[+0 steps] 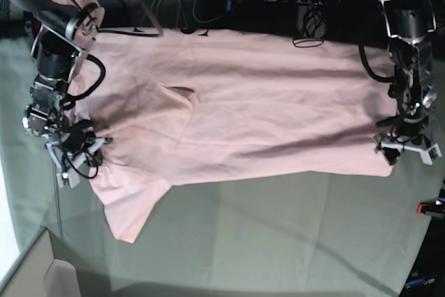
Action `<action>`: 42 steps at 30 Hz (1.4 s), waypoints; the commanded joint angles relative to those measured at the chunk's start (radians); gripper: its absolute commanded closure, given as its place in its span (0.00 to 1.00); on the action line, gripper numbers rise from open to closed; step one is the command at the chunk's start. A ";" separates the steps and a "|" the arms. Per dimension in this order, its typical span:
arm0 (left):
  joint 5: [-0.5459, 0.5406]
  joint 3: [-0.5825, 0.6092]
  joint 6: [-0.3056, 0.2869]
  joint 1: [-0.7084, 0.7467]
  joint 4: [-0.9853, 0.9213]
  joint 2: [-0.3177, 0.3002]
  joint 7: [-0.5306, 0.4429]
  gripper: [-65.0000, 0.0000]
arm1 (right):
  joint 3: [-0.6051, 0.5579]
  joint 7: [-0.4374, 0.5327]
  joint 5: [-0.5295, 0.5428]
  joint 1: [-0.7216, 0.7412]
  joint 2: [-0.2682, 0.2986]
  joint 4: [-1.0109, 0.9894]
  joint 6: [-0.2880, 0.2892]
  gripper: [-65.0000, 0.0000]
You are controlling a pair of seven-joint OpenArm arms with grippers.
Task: Layout the t-shirt on the table in an organized manner, then fold the t-shirt properly
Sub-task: 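Hold the shirt edge with both grippers, keeping it taut, then lift the shirt edge with both grippers and fold it over the body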
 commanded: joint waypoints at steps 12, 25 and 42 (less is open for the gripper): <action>0.004 0.004 -0.002 -0.098 -0.129 -0.010 -0.027 0.77 | -0.004 -0.007 0.003 0.016 0.002 0.010 0.015 0.95; -0.002 -0.004 0.003 -0.006 0.067 -0.013 -0.019 1.00 | 0.002 -0.007 0.003 0.016 0.001 0.024 0.015 0.96; -0.119 -0.097 0.000 0.300 0.400 -0.010 -0.019 1.00 | 0.003 -0.159 0.009 -0.228 -0.094 0.602 0.015 0.96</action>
